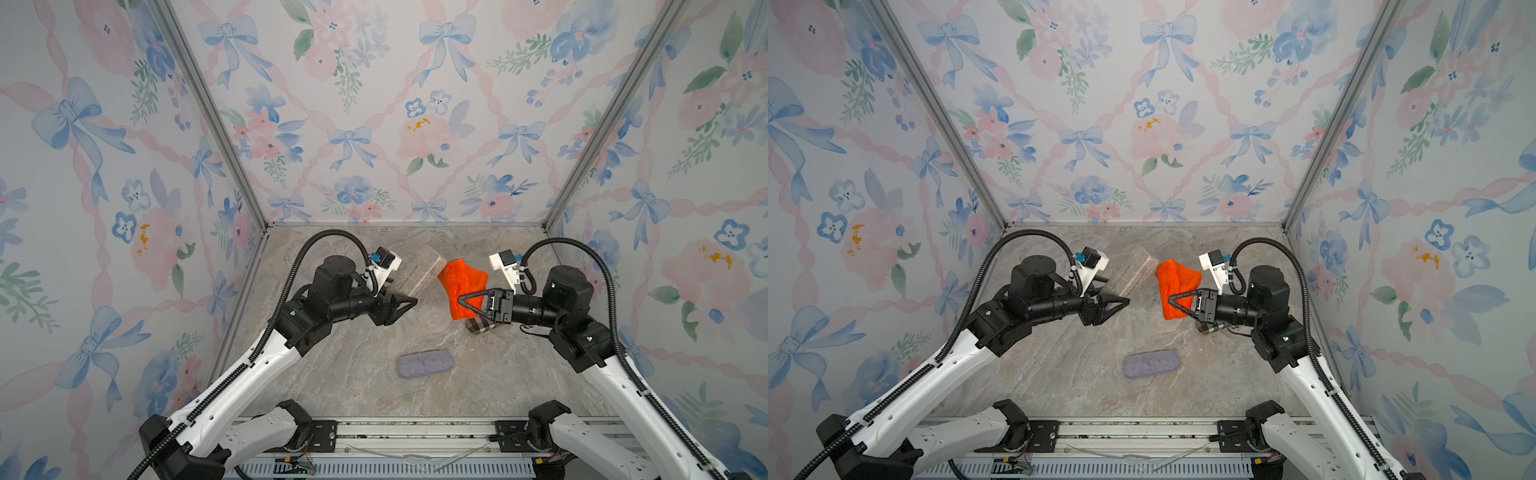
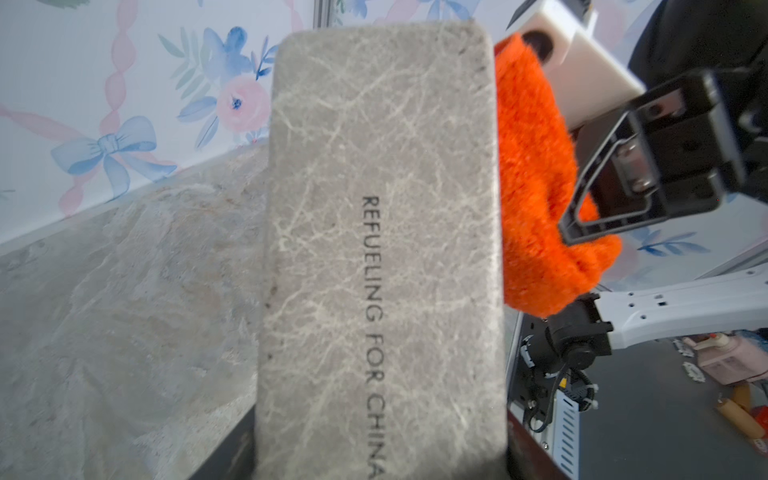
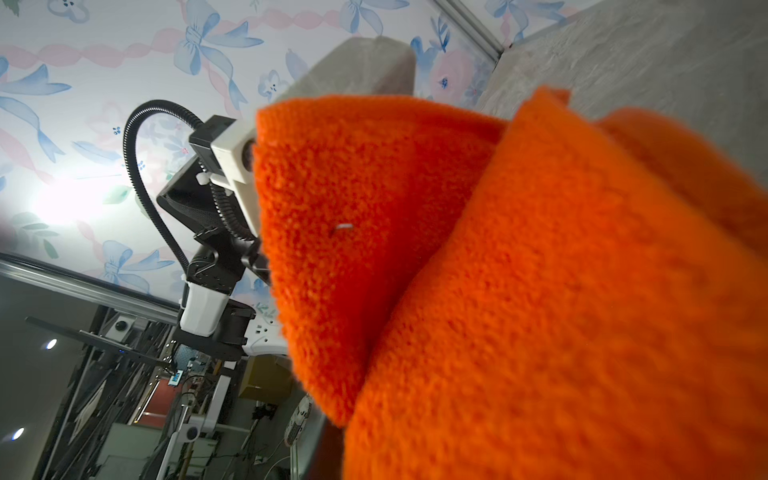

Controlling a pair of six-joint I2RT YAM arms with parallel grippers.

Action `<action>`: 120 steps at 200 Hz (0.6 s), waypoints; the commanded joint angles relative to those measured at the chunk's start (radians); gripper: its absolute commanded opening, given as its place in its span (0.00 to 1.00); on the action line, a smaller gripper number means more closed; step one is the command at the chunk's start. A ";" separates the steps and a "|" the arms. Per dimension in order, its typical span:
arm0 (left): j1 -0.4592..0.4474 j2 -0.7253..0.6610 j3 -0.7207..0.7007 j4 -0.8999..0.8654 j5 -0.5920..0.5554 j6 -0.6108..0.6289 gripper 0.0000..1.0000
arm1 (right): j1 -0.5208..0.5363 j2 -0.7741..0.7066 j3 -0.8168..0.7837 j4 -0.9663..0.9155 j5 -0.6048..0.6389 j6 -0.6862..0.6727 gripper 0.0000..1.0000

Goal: Wipe the eyeglass case
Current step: Wipe the dirt from the eyeglass case.

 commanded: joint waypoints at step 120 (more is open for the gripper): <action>-0.003 0.019 0.040 0.281 0.248 -0.441 0.15 | 0.201 0.096 -0.045 0.815 0.184 0.019 0.00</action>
